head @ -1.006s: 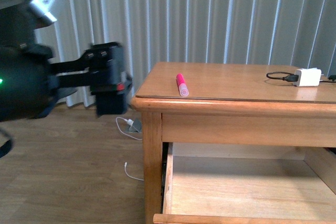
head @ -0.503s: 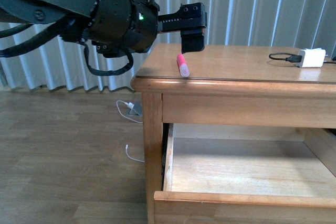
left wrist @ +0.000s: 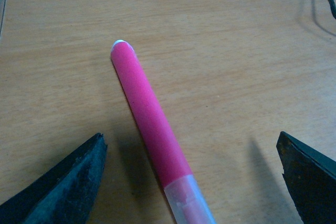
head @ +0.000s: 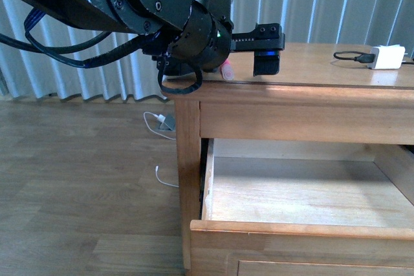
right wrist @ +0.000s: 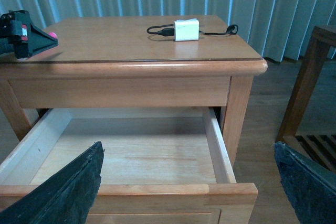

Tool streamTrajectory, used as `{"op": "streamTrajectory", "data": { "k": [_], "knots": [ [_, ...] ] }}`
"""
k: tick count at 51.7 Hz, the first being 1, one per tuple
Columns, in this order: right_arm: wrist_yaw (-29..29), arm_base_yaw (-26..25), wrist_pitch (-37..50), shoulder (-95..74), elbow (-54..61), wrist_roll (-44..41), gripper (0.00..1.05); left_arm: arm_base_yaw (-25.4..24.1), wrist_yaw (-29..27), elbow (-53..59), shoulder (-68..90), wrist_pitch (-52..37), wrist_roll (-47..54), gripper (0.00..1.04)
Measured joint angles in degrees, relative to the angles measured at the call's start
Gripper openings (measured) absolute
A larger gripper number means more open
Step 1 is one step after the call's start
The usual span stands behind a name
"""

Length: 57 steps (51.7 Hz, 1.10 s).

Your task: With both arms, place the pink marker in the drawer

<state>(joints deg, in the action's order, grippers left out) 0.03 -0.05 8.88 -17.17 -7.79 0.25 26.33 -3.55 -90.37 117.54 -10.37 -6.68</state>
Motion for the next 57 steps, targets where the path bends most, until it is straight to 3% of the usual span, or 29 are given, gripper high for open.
{"op": "streamTrajectory", "data": {
  "k": [16,43,57],
  "knots": [
    [0.0,0.0,0.0,0.0,0.0,0.0,0.96,0.5,-0.4,-5.0,1.9,7.2,4.9,0.96],
    [0.0,0.0,0.0,0.0,0.0,0.0,0.96,0.0,-1.8,-6.5,2.5,9.1,8.4,0.17],
    [0.0,0.0,0.0,0.0,0.0,0.0,0.96,-0.5,1.0,-1.5,-0.2,4.3,8.2,0.15]
  ]
}}
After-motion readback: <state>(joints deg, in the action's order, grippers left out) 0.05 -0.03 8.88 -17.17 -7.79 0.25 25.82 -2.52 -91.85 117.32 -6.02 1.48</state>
